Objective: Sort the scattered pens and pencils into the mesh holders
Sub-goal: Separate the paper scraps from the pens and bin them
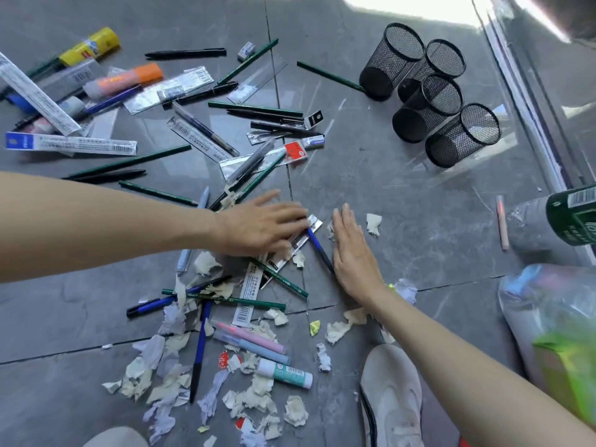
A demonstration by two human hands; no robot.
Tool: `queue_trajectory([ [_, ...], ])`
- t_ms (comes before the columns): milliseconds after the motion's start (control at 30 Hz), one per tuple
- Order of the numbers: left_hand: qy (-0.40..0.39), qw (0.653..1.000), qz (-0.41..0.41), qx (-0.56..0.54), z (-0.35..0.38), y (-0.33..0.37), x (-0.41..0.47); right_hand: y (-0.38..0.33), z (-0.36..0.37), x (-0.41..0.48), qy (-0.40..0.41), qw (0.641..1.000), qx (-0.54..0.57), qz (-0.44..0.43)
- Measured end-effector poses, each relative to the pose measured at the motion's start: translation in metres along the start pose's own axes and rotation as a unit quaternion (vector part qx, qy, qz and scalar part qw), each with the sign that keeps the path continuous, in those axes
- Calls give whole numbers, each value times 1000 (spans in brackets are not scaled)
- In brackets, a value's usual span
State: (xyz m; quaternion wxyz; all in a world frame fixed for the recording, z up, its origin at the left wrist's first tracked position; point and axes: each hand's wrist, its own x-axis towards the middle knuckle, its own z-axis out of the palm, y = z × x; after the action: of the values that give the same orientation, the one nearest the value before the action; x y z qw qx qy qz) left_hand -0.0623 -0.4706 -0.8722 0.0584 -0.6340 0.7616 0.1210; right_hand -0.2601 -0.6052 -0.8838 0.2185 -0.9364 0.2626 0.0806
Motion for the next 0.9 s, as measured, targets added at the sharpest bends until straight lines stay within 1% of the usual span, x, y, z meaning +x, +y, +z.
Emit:
queue_trajectory([
  [67, 21, 998, -62, -15, -5, -22, 2, 2, 0, -3, -3, 1000, -7, -20],
  [167, 59, 991, -121, 25, -9, -54, 3, -2, -2, -10, -22, 999, -2, -24],
  [233, 58, 985, -160, 36, -9, -62, 4, -12, 1, -14, -37, 999, -11, -25],
  [300, 70, 979, -190, 17, -10, -56, 6, -25, 8, -15, -34, 999, -13, -5],
  [333, 80, 980, -184, 9, -10, -49, 6, -31, 12, -13, -25, 1000, -7, 15],
  [400, 116, 982, -147, 6, -6, -34, 6, -40, 16, -7, -7, 999, -2, 44],
  [467, 125, 984, -125, 13, -4, -25, 5, -46, 15, -1, 7, 999, -2, 42],
  [567, 89, 986, -137, 23, -9, -27, 12, -48, 11, 6, 13, 1000, 5, 15],
  [600, 80, 988, -130, 25, -14, -28, 15, -47, 11, 7, 13, 1000, 8, 8],
  [700, 50, 997, -47, 46, -21, -32, 20, -46, 14, 10, 14, 1000, 14, -1],
  [733, 40, 997, -31, 52, -23, -32, 20, -46, 15, 10, 17, 1000, 21, -2],
  [800, 28, 997, -45, 55, -23, -31, 21, -46, 16, 9, 23, 999, 34, -7],
  [900, 46, 995, -74, 43, -22, -37, 21, -45, 17, 8, 18, 999, 22, -19],
])
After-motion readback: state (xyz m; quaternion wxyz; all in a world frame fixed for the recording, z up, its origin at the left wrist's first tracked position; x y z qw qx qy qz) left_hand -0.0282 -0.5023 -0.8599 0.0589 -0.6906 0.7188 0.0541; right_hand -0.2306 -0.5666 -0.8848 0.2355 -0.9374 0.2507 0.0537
